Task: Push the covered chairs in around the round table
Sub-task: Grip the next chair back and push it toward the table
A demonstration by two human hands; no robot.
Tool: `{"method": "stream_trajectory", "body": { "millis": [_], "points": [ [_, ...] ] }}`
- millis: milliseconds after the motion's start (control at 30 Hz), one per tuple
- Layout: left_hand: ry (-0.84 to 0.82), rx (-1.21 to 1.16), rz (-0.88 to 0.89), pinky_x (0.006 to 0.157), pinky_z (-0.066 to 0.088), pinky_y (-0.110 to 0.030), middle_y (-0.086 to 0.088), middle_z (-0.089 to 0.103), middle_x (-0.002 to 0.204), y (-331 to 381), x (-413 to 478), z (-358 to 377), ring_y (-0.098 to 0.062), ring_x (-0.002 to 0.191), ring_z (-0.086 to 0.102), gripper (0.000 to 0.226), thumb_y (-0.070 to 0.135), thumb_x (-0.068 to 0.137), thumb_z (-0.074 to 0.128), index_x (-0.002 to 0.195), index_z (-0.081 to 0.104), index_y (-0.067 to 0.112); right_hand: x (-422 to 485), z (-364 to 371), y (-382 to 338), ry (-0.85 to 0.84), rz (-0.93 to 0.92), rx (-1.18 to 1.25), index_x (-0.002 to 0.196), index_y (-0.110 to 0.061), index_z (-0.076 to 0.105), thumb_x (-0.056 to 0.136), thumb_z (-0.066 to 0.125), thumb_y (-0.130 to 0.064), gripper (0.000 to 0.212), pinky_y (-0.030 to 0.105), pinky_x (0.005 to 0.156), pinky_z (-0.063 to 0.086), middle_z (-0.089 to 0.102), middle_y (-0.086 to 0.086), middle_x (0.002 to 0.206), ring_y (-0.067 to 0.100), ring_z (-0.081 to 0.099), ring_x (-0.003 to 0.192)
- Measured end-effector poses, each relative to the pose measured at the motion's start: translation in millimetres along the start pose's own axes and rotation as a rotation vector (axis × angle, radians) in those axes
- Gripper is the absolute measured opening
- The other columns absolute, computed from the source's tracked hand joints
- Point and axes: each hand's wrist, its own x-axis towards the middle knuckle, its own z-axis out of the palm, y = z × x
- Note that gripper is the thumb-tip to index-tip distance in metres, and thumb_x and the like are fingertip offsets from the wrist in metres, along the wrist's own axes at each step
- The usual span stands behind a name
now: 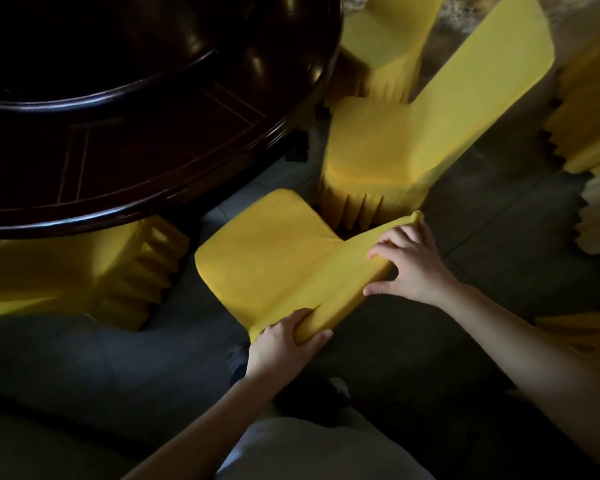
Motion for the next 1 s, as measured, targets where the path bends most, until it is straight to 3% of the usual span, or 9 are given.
{"method": "stream_trajectory", "body": {
  "millis": [367, 667, 1000],
  "points": [
    [0.13, 0.092, 0.126, 0.084, 0.046, -0.026, 0.01, 0.066, 0.118, -3, 17, -5, -0.015, 0.105, 0.061, 0.055, 0.068, 0.081, 0.05, 0.129, 0.053, 0.041, 20, -3, 8, -0.083, -0.016, -0.036, 0.106, -0.035, 0.058, 0.055, 0.027, -0.096, 0.085, 0.057, 0.111, -0.001, 0.045, -0.007, 0.116, 0.017, 0.027, 0.123],
    [0.082, -0.03, 0.046, 0.085, 0.047, -0.028, 0.008, 0.065, 0.119, -21, 69, -48, -0.016, 0.107, 0.06, 0.062, 0.073, 0.073, 0.055, 0.125, 0.057, 0.039, 89, -8, 0, -0.172, 0.027, -0.073, 0.111, -0.04, 0.054, 0.048, 0.017, -0.099, 0.094, 0.059, 0.112, 0.001, 0.04, -0.007, 0.124, 0.023, 0.024, 0.128],
    [0.084, -0.053, 0.001, 0.085, 0.049, -0.028, 0.007, 0.064, 0.122, -53, 124, -112, -0.014, 0.108, 0.059, 0.063, 0.071, 0.072, 0.058, 0.124, 0.06, 0.034, 169, -5, -31, -0.192, 0.08, -0.068, 0.114, -0.037, 0.054, 0.063, 0.043, -0.085, 0.07, 0.058, 0.112, -0.002, 0.04, -0.002, 0.13, 0.027, 0.023, 0.129]
  ]
}}
